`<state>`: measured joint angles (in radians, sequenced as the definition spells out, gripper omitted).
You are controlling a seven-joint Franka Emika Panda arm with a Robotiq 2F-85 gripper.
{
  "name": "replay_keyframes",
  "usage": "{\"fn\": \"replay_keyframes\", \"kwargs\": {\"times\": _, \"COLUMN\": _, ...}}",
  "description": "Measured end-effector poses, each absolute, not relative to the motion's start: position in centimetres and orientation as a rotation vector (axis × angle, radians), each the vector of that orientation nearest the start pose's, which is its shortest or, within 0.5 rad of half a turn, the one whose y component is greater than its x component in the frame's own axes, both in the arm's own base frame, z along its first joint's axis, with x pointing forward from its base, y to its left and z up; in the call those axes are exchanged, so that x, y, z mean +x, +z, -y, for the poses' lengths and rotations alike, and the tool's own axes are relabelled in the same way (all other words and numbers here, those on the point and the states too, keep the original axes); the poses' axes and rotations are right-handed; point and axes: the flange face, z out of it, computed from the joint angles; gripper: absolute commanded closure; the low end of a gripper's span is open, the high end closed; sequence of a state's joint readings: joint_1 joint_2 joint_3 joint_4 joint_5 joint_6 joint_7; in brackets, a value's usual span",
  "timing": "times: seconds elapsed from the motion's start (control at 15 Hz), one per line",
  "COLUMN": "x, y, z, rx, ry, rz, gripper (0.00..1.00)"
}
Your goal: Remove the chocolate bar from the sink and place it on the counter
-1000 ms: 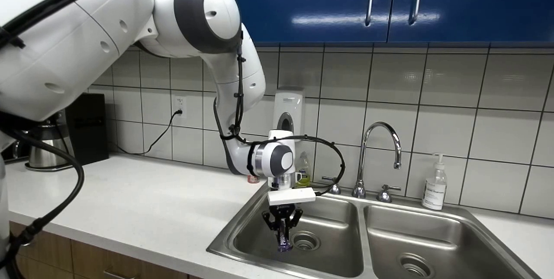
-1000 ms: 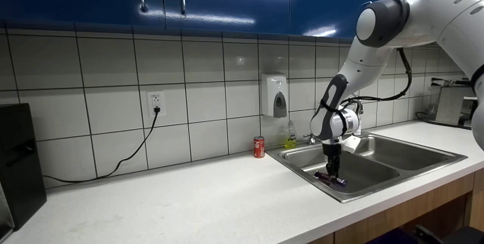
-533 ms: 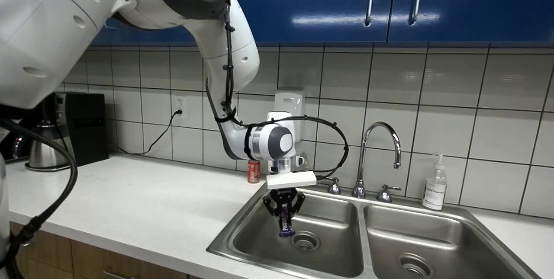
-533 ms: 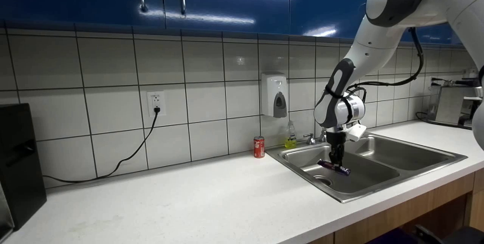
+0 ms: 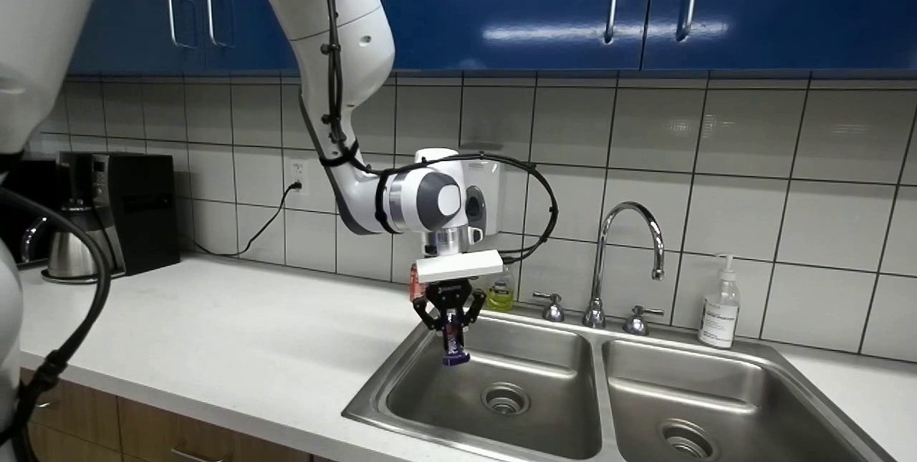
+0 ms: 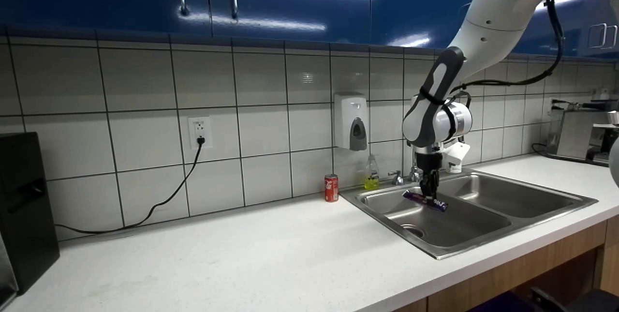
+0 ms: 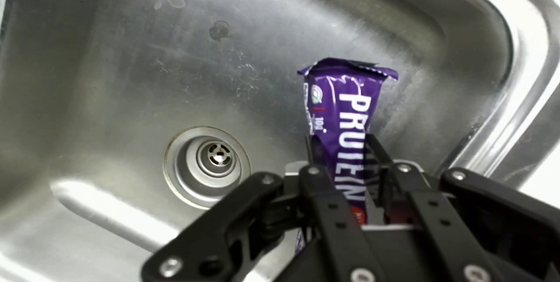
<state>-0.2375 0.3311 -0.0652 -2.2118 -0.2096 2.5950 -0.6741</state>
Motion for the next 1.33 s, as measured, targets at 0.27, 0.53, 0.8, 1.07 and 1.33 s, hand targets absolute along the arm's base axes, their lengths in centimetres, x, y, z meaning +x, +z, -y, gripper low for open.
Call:
{"fn": "replay_keyframes", "kwargs": {"times": 0.27, "x": 52.1, "y": 23.6, "z": 11.8, "rx": -3.127, "ry": 0.050, "rz": 1.015, "gripper": 0.94}}
{"fn": "replay_keyframes", "kwargs": {"times": 0.53, "x": 50.6, "y": 22.7, "z": 6.1, "rx": -3.086, "ry": 0.086, "rz": 1.151, "gripper": 0.94}}
{"fn": "replay_keyframes", "kwargs": {"times": 0.8, "x": 49.4, "y": 21.5, "z": 0.9, "rx": -3.046, "ry": 0.106, "rz": 1.266, "gripper": 0.94}}
{"fn": "replay_keyframes", "kwargs": {"times": 1.07, "x": 48.4, "y": 20.5, "z": -3.4, "rx": -3.009, "ry": 0.119, "rz": 1.338, "gripper": 0.94}}
{"fn": "replay_keyframes", "kwargs": {"times": 1.33, "x": 47.7, "y": 19.1, "z": -6.4, "rx": -2.987, "ry": 0.143, "rz": 1.374, "gripper": 0.94}}
